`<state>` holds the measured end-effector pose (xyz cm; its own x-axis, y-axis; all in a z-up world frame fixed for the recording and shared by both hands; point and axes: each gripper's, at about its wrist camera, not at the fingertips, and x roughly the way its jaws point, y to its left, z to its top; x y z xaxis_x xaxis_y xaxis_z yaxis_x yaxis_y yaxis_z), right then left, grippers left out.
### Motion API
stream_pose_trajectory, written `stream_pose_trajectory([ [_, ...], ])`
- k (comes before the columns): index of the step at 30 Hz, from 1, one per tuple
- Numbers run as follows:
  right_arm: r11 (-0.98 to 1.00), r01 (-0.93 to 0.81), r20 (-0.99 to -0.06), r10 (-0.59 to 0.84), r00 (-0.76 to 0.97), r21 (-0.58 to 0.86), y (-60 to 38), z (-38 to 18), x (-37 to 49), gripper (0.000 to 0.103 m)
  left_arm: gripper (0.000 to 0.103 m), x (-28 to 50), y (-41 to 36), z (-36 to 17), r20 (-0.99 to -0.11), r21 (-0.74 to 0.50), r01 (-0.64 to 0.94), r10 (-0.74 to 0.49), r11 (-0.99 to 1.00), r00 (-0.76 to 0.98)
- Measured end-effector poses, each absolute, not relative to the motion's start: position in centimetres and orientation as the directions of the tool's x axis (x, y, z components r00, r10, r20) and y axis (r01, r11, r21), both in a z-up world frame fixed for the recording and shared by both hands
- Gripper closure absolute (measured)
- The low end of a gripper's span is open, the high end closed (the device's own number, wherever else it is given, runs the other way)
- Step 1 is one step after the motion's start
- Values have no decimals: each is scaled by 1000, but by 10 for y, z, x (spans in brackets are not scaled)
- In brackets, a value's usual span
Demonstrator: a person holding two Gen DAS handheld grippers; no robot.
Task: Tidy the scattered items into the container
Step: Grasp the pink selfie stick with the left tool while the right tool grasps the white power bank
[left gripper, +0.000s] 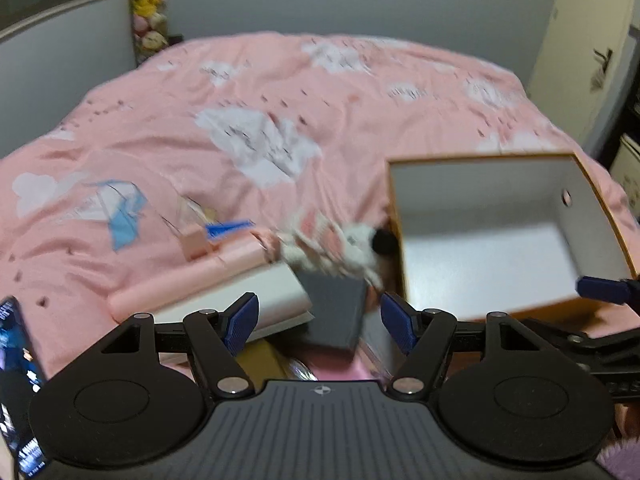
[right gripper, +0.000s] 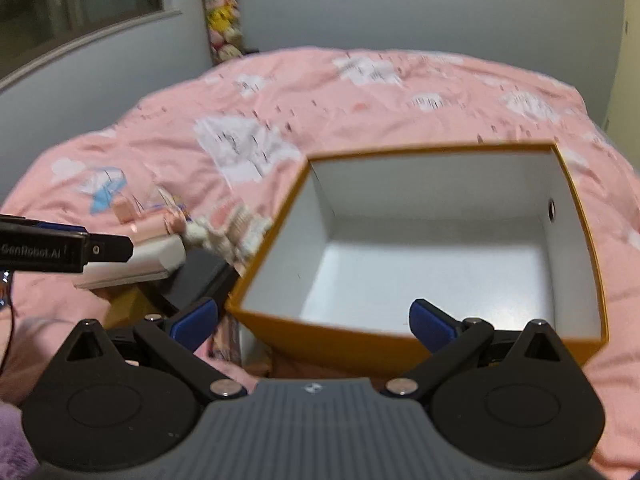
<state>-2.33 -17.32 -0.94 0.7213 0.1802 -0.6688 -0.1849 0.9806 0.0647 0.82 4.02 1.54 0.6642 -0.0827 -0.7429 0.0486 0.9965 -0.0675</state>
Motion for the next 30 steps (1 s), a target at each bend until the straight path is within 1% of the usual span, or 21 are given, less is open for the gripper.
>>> stream_pose_trajectory([
  [2,976,-212,-639,192,745,47,-170,-5,-21,1,23,12,50,19,-731,-82,46,-91,996,676],
  [4,970,-243,-609,207,766,24,-166,-2,-16,1,23,15,61,21,-729,-122,50,-124,991,673],
  [7,958,-282,-604,248,758,39,-161,-1,-2,1,23,20,81,21,-724,-188,17,-150,982,674],
  [8,953,-298,-606,273,747,63,-160,-1,4,1,23,21,85,20,-723,-180,6,-137,984,678],
  [11,936,-336,-619,328,714,109,-156,-4,18,1,23,24,91,20,-721,-107,-11,-70,994,690],
  [15,915,-392,-634,359,685,94,-140,-8,32,2,23,31,94,16,-739,-38,25,-45,999,672],
  [17,906,-416,-646,366,670,81,-129,-10,40,11,33,34,94,12,-754,-20,69,-61,997,654],
  [18,899,-431,-656,373,656,80,-125,-11,44,23,39,36,94,10,-762,-7,96,-67,995,644],
  [19,892,-444,-668,380,640,83,-120,-13,49,34,41,37,94,8,-768,8,118,-70,993,637],
  [20,888,-452,-677,385,627,87,-116,-15,52,37,44,38,93,7,-773,22,135,-69,991,631],
  [21,883,-461,-685,391,615,90,-112,-17,56,40,49,40,92,5,-780,36,152,-67,988,622],
  [23,868,-488,-694,409,593,95,-103,-20,63,46,51,43,91,1,-791,63,186,-65,981,609],
  [25,854,-510,-702,425,572,103,-95,-24,68,54,54,46,91,-3,-800,87,205,-55,975,598],
  [27,841,-528,-711,443,546,118,-88,-27,74,57,54,49,91,-7,-806,113,223,-41,968,590],
  [30,816,-559,-730,469,497,144,-78,-34,80,56,54,55,94,-15,-829,151,246,-13,957,560],
])
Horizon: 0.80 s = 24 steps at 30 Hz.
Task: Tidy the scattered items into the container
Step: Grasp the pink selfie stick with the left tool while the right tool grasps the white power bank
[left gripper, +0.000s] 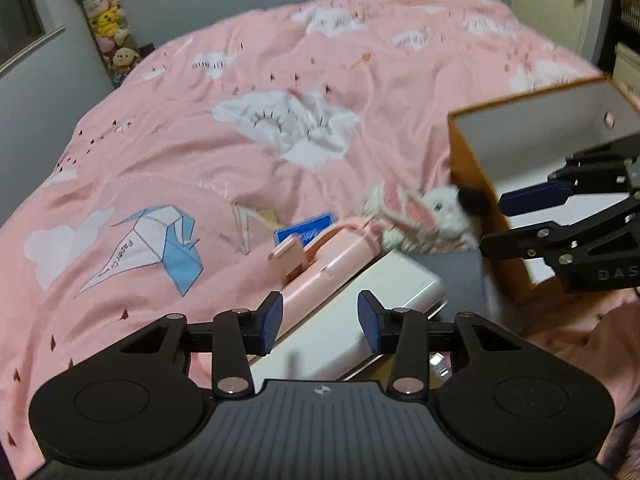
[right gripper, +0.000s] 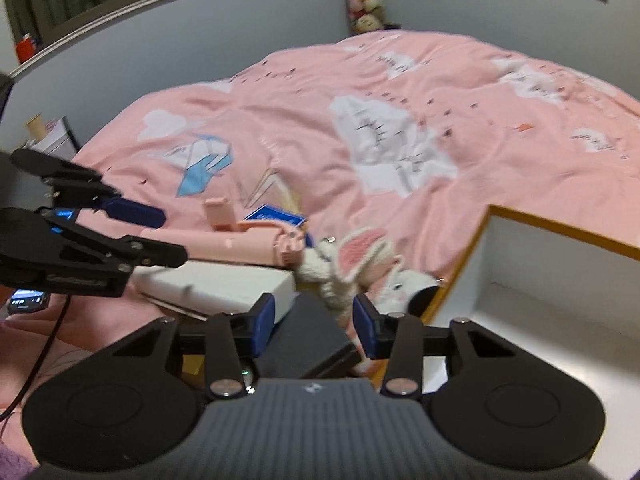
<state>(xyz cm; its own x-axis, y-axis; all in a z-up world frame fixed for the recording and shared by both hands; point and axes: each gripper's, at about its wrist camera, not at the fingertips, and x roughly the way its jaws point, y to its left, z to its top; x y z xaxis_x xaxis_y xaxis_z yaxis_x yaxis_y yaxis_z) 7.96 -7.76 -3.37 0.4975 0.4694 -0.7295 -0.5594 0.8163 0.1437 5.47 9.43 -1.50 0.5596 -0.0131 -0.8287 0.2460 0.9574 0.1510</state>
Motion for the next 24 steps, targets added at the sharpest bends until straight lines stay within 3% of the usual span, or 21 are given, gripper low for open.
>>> stream_pose_trajectory([
  [11,714,-695,-787,477,392,87,-44,-53,85,53,54,75,95,-33,-878,281,403,63,871,475],
  [18,671,-738,-814,467,346,71,-37,-61,92,42,54,92,98,-49,-897,300,453,88,839,433],
  [24,628,-777,-831,418,367,-27,-18,-74,89,41,50,102,104,-51,-918,283,524,69,803,391],
])
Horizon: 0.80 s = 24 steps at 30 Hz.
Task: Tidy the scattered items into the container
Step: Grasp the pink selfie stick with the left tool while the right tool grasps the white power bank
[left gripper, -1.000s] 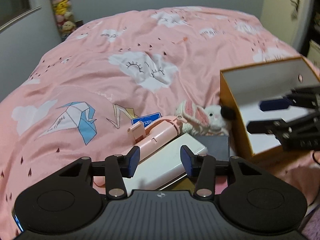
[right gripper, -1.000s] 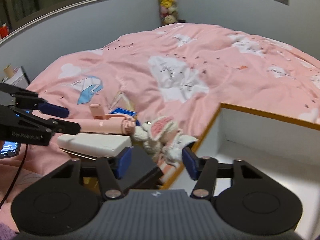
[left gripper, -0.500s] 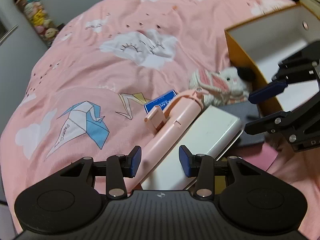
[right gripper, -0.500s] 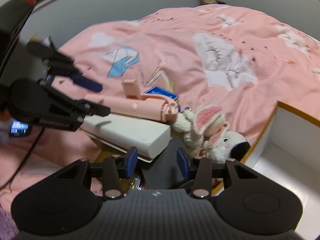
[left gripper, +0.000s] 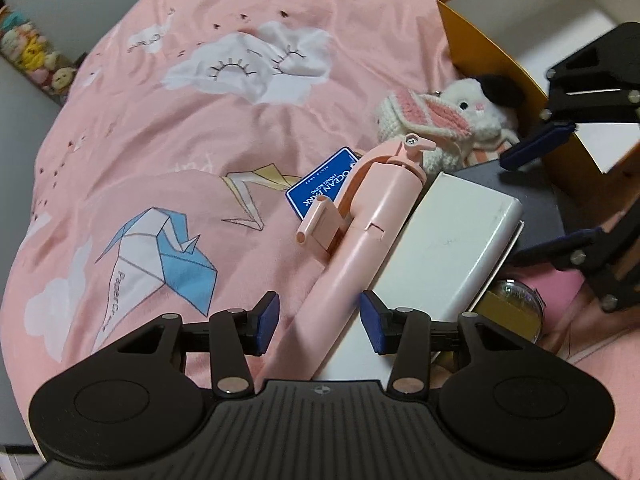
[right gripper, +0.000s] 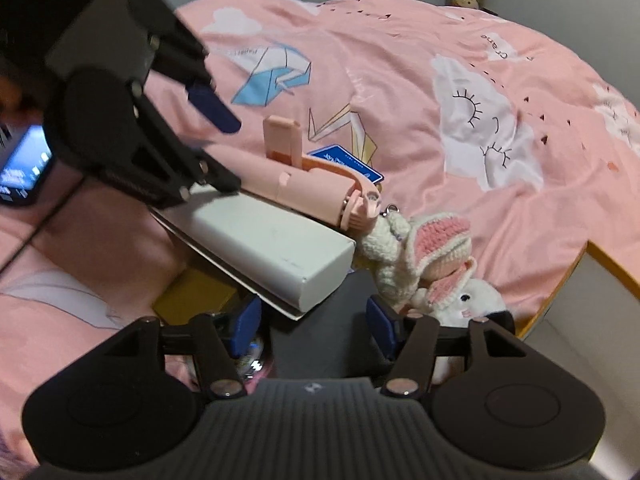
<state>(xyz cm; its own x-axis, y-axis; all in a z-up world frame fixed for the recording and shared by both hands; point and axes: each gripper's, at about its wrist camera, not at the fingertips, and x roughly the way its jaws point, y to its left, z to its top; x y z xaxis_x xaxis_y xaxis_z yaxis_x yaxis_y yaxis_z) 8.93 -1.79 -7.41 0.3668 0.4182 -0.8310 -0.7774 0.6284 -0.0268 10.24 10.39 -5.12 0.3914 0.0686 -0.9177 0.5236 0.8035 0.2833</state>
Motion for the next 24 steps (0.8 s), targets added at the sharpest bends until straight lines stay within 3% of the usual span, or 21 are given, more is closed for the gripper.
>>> stream_pose_trajectory([
  [7,592,-793,-818,379,432,-144,-5,-76,93,43,51,119,103,-59,-944,227,596,24,770,329],
  [10,621,-774,-807,391,444,-125,-8,-68,103,43,61,131,107,-64,-959,162,579,-12,799,285],
  [16,695,-713,-801,372,468,-94,-13,-68,118,48,62,148,121,-71,-973,37,504,-83,863,214],
  [19,744,-669,-808,396,436,4,-20,-67,126,52,66,149,124,-69,-974,-5,455,-107,890,199],
  [24,814,-506,-809,488,328,286,-43,-71,145,61,71,148,139,-64,-967,-131,297,-188,946,173],
])
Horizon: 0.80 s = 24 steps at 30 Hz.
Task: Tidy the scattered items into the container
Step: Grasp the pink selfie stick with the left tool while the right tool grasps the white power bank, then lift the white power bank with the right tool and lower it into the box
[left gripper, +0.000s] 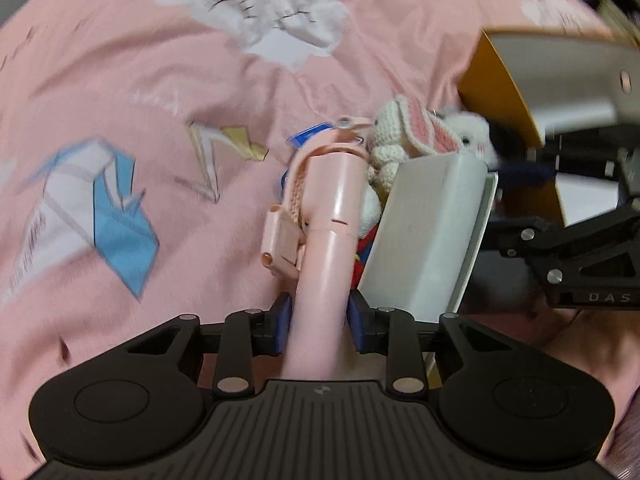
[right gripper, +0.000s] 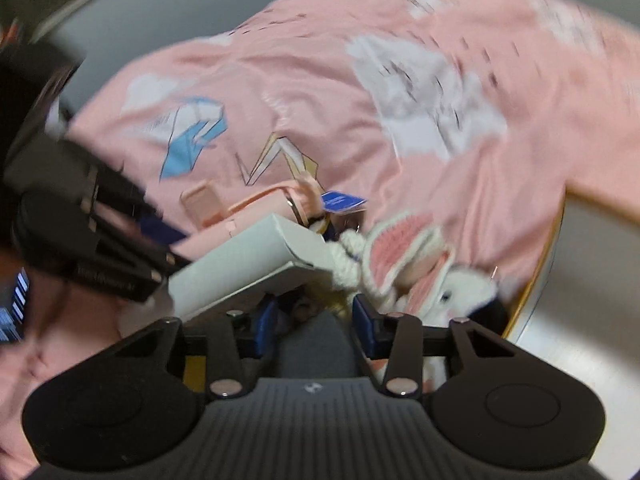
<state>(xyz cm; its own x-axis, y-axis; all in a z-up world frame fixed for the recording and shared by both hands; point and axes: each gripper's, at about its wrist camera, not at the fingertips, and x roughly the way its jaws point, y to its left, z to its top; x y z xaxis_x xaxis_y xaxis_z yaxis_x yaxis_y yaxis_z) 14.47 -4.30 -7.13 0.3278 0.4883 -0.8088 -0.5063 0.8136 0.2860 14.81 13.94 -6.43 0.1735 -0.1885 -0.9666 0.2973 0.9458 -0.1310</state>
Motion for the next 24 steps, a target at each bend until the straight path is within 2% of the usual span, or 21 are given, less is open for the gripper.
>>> stream_pose_trajectory([
  [4,805,-388,-782,564,265,448,-55,-77,148,62,72,142,152,-61,-952,-203,161,-234,966,198],
  [8,760,-342,-740,636,219,553,-55,-78,143,62,72,134,155,-59,-947,-188,66,-199,980,251],
  [10,741,-338,-721,661,209,580,-52,-76,142,54,72,129,157,-60,-944,-194,38,-197,980,265],
  [12,742,-331,-719,661,214,583,-47,-76,142,53,72,124,159,-60,-938,-215,20,-212,976,275],
  [13,747,-325,-722,656,219,580,-45,-76,143,49,72,121,160,-59,-934,-218,12,-213,976,287],
  [17,769,-296,-742,632,223,567,-37,-81,147,49,72,112,155,-56,-923,-172,13,-165,985,349],
  [22,779,-266,-757,622,203,568,-27,-96,150,58,72,102,146,-58,-905,-123,15,-118,992,409],
  [24,780,-265,-756,620,208,566,-26,-97,147,59,72,97,143,-59,-897,-102,0,-92,995,433],
])
